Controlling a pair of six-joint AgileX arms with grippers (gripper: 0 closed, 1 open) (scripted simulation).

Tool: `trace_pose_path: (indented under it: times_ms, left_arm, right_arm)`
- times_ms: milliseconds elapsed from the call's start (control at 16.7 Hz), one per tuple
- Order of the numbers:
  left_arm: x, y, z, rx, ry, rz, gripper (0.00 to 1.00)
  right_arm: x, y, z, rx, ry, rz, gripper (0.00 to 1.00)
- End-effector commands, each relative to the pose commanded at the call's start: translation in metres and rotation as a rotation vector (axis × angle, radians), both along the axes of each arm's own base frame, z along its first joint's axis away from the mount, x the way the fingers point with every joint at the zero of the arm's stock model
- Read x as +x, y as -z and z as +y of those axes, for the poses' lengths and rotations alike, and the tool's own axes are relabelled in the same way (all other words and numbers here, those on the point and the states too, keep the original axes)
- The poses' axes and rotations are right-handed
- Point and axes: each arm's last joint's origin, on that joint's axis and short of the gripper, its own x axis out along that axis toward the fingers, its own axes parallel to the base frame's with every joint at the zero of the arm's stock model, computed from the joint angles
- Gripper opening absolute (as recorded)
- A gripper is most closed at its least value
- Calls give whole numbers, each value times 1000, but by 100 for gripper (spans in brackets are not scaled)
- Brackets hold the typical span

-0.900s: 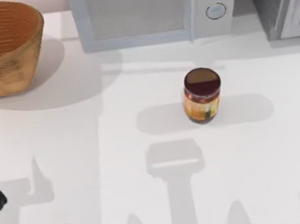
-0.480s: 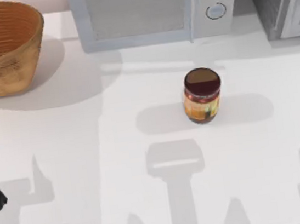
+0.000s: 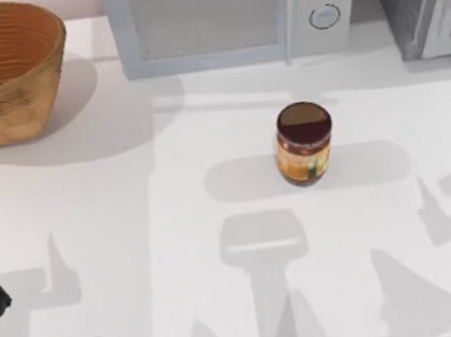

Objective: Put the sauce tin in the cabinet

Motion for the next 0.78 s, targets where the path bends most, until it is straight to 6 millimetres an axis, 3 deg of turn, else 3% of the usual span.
trace_pose_path:
  times_ms: [240,420,600,780]
  left_arm:
    - [0,0,0,0,0,0,100]
    - [0,0,0,0,0,0,100]
    - [0,0,0,0,0,0,100]
    - [0,0,0,0,0,0,100]
  right_arm:
    - [46,-13,6,-65,-202,60,100]
    - [89,-9,11,-90,-375,90,100]
    - [135,7,17,-89,-556,98,100]
    - [178,35,23,-62,-735,82,100]
